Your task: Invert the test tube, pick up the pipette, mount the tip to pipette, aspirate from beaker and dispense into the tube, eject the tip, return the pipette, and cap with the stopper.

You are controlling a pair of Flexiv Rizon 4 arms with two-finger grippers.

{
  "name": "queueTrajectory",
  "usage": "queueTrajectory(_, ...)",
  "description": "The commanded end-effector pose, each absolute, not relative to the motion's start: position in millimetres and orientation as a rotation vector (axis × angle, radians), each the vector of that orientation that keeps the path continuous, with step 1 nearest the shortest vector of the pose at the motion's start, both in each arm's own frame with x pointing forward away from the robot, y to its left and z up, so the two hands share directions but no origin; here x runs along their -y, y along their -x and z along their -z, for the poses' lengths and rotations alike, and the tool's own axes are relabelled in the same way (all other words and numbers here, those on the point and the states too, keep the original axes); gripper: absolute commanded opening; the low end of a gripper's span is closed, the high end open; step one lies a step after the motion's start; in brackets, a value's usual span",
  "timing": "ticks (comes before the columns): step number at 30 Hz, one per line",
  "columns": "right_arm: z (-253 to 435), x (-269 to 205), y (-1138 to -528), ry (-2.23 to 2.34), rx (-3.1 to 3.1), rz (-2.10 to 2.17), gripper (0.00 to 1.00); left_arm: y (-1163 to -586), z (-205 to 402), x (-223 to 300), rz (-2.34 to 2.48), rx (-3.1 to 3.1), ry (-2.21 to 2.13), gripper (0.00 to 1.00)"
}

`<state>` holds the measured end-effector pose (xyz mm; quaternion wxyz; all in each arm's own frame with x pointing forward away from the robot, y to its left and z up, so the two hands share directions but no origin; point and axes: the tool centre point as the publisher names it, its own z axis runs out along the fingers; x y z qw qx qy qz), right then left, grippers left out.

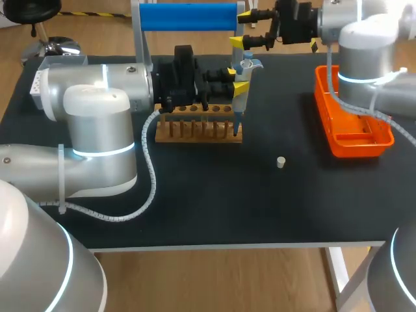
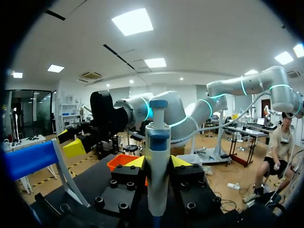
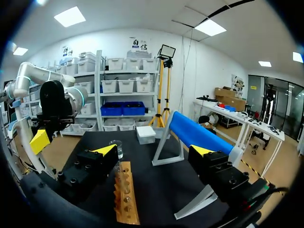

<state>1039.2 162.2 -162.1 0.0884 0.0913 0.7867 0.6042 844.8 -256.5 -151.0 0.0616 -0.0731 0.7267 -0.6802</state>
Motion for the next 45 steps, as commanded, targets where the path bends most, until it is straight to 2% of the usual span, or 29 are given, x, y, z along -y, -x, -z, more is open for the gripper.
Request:
queueTrajectory(1,160.6,-168.8,-1048.2,-0.287,-2.356,-1.77,1.0,-844.4,151.8,258.0,2.056,-2.193,0.224,0.0)
queueTrajectory(28,168.8,-196.9,-1067.7,-0.268,-2.407,-1.653,1.0,-844.4,151.8,258.0,2.056,-2.193,0.224,0.0)
queueTrajectory(45,178.9,-188.9,-1081.3,-0.264,-2.426,-1.623,1.0,-844.4,151.8,258.0,2.056,-2.193,0.224,0.0)
